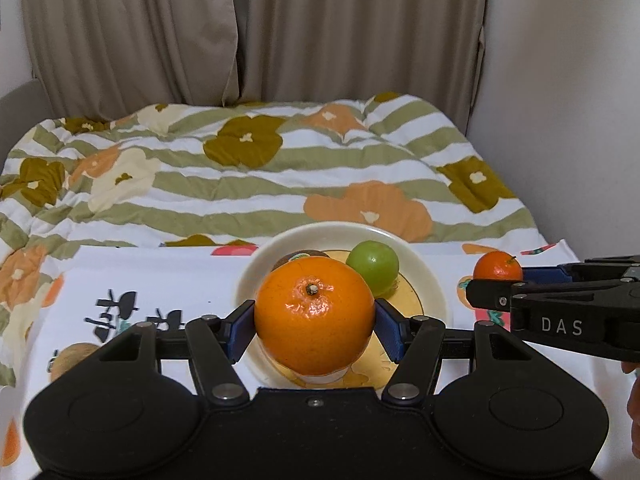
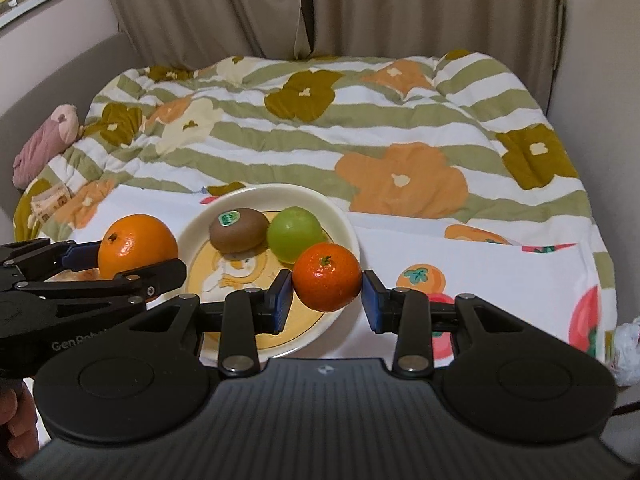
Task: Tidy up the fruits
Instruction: 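Lower the orange and tangerine into the duck bowl and open both tools, then withdraw both tools and move toward the red apple and green apple, then grasp the red apple with the left tool while the right tool grasps the green apple, then carry the red apple and green apple over the duck bowl and lower them in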
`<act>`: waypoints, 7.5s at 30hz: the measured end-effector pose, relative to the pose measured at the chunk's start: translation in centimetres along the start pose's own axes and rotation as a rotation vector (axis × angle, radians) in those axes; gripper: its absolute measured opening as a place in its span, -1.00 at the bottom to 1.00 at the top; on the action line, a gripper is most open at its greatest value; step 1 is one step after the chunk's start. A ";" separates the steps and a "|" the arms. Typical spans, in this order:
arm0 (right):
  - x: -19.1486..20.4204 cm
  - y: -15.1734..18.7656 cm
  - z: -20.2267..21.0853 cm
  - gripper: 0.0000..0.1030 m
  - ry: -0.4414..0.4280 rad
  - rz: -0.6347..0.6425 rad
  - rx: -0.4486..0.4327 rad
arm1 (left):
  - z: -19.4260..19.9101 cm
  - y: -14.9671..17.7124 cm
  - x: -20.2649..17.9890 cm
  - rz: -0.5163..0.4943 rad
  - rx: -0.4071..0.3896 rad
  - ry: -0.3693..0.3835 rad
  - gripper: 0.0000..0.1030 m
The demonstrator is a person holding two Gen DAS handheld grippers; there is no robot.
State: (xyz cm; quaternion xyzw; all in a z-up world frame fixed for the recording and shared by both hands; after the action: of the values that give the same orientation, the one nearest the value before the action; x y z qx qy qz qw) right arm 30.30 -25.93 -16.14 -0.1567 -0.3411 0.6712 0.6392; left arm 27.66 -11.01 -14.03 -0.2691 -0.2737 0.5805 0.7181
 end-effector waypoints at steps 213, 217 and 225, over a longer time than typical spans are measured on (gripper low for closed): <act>15.4 6.9 -0.6 0.40 0.035 -0.090 -0.042 | 4.7 6.1 14.0 -0.139 -0.032 0.063 0.54; 13.4 6.0 0.8 0.40 0.035 -0.088 -0.059 | 5.0 4.9 12.1 -0.136 -0.042 0.062 0.54; 8.4 4.4 1.9 0.40 0.038 -0.084 -0.068 | 3.8 3.0 8.1 -0.120 -0.043 0.066 0.54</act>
State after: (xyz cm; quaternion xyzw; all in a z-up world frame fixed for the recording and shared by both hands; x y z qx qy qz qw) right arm 24.62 -18.08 -15.75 -0.1767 -0.3578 0.6288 0.6674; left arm 24.40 -2.29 -12.81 -0.2865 -0.2776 0.5213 0.7544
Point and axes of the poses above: each gripper's, at about its wrist camera, not at the fingertips, and z roughly against the way its jaws point, x to its left, y to its underside, the point moved 10 cm from there along -z, roughly the way its jaws point, and after that the axes turned 7 degrees about -z, right-handed, at the moved point
